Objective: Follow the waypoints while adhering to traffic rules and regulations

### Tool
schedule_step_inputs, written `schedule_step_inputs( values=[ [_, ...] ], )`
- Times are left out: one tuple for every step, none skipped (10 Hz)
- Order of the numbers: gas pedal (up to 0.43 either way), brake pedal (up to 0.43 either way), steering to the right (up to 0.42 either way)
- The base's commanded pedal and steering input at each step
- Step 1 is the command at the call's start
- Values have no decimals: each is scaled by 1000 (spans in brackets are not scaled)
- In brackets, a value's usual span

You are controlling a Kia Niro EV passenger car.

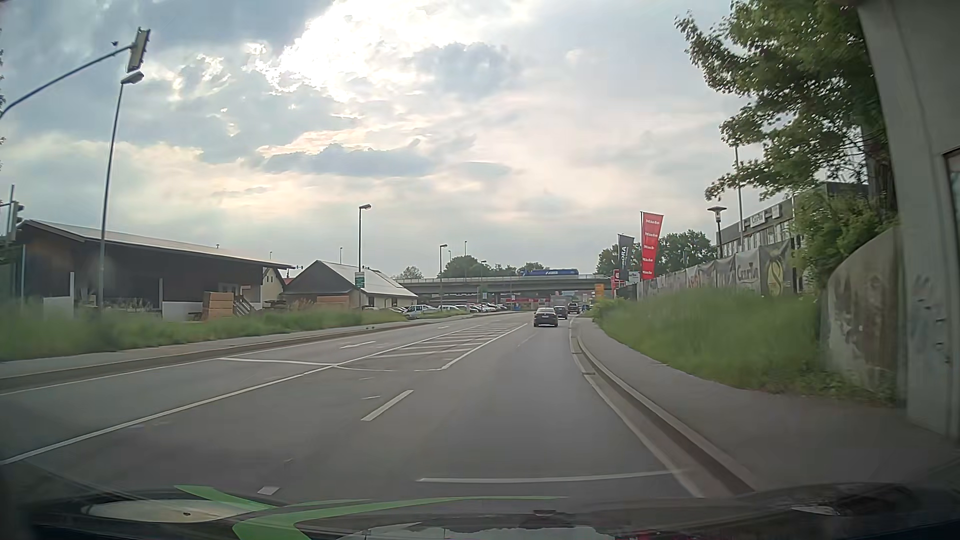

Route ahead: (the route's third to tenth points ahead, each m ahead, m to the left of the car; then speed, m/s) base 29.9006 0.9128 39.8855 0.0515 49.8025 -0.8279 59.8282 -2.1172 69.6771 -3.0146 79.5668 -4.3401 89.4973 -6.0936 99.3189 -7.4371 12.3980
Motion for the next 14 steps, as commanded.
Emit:
schedule_step_inputs(
  values=[
    [130,0,16],
    [130,0,16],
    [130,0,16],
    [130,0,15],
    [130,0,16],
    [130,0,15],
    [130,0,16],
    [130,0,16],
    [130,0,16],
    [130,0,16],
    [130,0,16],
    [130,0,15],
    [130,0,16],
    [130,0,14]
  ],
)
